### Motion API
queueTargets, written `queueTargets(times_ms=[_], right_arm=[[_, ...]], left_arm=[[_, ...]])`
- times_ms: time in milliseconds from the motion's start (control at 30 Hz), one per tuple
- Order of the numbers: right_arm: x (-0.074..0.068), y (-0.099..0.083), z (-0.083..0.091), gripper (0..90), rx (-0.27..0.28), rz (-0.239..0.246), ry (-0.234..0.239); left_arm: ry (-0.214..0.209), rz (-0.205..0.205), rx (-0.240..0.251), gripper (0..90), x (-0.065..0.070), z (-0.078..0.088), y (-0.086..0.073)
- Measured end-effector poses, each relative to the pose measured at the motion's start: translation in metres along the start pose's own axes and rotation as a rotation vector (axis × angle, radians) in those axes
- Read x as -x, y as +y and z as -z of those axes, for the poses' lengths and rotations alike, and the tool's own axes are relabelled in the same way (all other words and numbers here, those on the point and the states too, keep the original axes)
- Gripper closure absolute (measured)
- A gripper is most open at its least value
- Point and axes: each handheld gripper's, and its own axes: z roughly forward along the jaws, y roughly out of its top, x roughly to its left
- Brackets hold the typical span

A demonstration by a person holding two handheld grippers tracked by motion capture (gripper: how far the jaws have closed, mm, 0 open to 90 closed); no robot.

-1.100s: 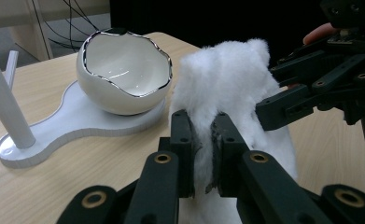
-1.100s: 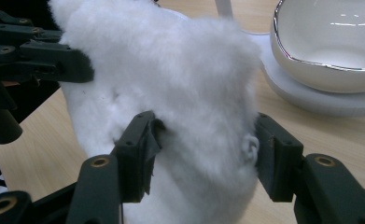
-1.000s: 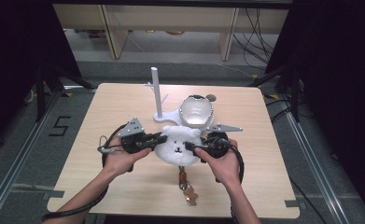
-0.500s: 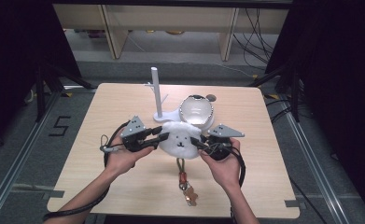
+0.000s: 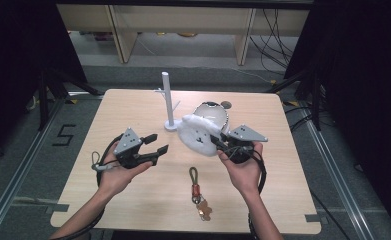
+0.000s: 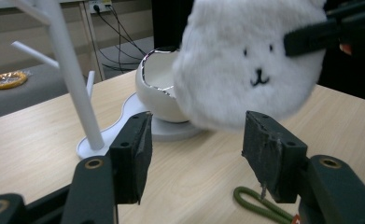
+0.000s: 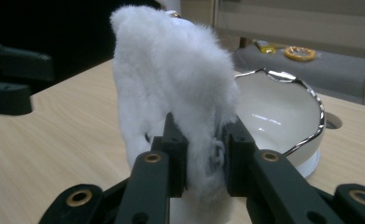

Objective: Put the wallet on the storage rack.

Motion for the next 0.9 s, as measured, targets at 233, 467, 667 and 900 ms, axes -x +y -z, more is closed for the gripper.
queueTargets(times_ms=[233, 467, 667, 900], right_arm=[[0.014, 0.014, -0.005, 75.4, 0.02, 0.001, -0.027], [0.03, 0.027, -0.013, 75.4, 0.023, -0.001, -0.057], [0.038, 0.032, -0.023, 75.3, 0.023, 0.006, -0.072], [0.052, 0.036, -0.04, 75.3, 0.016, 0.016, -0.095]], left_arm=[[0.035, 0.013, -0.028, 41.0, -0.01, 0.02, -0.013], [0.057, 0.046, -0.032, 40.9, -0.019, 0.032, -0.025], [0.063, 0.063, -0.046, 40.9, -0.019, 0.035, -0.031], [0.049, 0.071, -0.05, 40.9, -0.017, 0.031, -0.036]])
